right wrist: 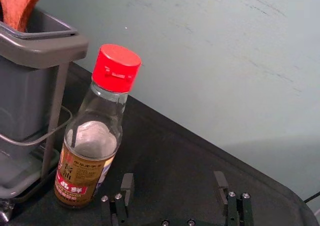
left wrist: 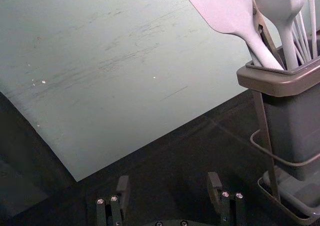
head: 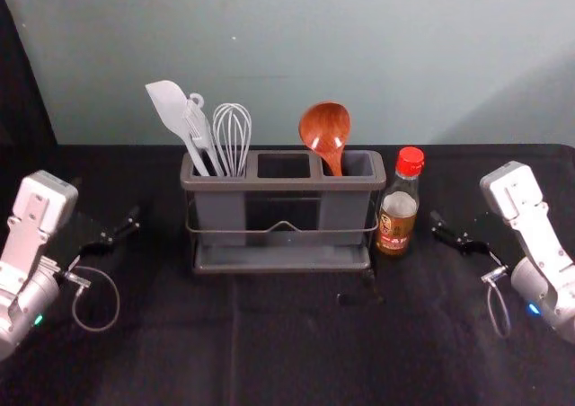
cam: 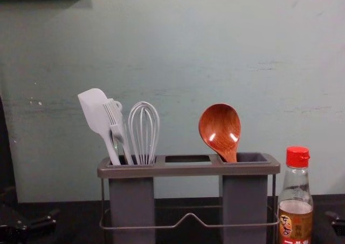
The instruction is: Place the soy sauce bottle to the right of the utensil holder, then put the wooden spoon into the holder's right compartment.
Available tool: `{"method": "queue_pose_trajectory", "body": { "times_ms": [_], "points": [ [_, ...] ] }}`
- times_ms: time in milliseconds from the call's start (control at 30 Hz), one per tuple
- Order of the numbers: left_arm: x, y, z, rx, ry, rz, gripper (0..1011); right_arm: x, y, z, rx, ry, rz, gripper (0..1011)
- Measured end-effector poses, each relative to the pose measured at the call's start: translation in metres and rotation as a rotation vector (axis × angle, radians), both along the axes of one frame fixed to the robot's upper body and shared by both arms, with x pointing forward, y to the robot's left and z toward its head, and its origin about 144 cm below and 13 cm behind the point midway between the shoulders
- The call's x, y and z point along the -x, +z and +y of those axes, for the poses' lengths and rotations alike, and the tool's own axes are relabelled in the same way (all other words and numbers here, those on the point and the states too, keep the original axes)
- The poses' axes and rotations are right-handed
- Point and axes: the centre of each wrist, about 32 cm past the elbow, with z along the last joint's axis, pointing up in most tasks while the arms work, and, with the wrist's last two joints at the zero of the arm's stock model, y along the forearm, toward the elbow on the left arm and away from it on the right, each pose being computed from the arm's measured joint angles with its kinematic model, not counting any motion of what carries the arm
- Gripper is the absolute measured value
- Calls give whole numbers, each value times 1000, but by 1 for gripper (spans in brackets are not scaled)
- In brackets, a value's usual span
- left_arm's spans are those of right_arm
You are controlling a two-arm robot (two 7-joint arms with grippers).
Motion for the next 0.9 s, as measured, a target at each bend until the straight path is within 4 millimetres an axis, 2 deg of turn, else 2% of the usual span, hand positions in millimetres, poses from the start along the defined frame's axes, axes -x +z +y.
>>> {"method": "queue_pose_trajectory", "body": {
  "times_ms": [900],
  "points": [
    [0, 0, 0, 0, 0, 0, 1012, 1, 0, -1, -7, 1, -6, 1002]
  ]
}}
